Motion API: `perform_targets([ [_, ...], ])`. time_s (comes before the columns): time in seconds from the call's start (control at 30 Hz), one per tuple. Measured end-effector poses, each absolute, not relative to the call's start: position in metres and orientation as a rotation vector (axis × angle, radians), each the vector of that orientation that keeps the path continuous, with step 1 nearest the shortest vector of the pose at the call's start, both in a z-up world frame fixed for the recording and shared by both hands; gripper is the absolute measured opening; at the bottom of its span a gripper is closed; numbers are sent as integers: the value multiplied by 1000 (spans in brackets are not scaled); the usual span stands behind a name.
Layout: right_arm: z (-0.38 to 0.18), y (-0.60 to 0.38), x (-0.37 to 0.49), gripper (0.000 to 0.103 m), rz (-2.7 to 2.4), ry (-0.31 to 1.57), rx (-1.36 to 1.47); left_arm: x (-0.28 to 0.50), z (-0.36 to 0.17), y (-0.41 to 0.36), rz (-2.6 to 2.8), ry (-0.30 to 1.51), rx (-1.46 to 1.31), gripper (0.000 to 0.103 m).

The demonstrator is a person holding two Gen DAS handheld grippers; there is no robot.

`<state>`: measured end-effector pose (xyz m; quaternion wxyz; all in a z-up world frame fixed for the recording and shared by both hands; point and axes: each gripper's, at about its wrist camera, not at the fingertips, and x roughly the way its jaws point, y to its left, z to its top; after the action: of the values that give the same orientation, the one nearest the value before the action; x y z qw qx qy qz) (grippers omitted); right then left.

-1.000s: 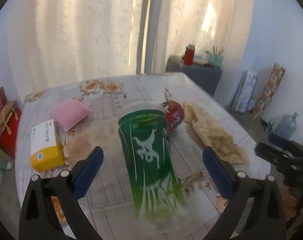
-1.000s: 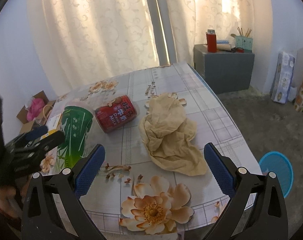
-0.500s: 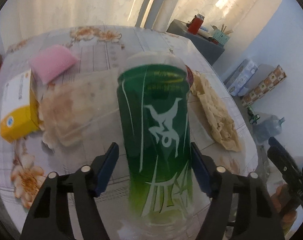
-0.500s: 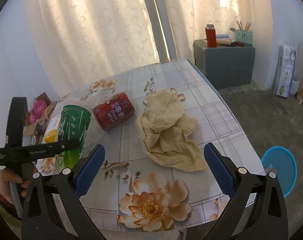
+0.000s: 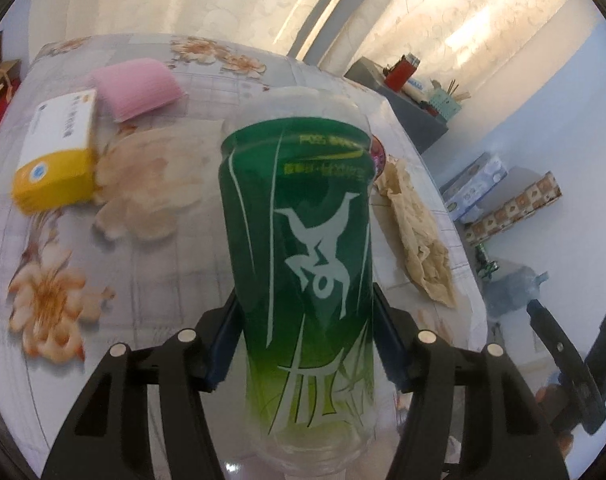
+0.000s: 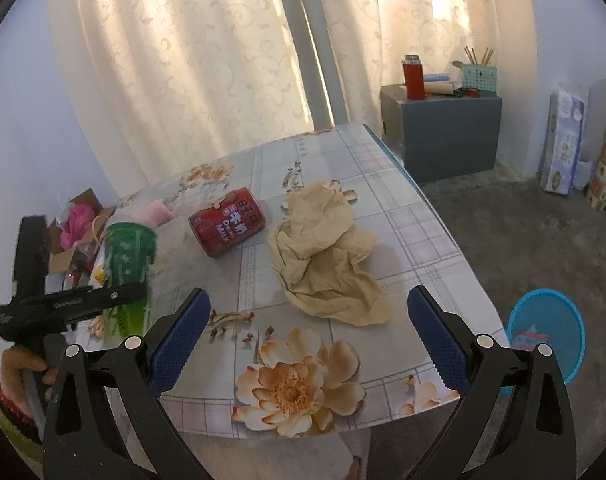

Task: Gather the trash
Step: 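Hold the green bottle in the left gripper while the right gripper approaches the red milk can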

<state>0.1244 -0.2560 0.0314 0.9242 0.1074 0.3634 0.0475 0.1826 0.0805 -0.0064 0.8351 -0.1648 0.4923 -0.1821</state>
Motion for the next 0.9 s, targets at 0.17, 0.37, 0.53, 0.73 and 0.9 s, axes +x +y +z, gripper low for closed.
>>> perform_targets([
  [0.17,36,-246,123,95,127,743,215,151,-1,107,-351,998,-411,58],
  [0.37,37,-225,127,95,195,769,222,120,-7,144,-261,955,-491,57],
  [0.53,38,-208,134,95,255,800,240,106,-14,164,-227,930,-565,57],
  [0.73,42,-191,163,95,341,868,316,101,-16,168,-208,901,-563,57],
  [0.9,36,-185,209,95,375,985,447,96,-19,170,-202,878,-563,57],
])
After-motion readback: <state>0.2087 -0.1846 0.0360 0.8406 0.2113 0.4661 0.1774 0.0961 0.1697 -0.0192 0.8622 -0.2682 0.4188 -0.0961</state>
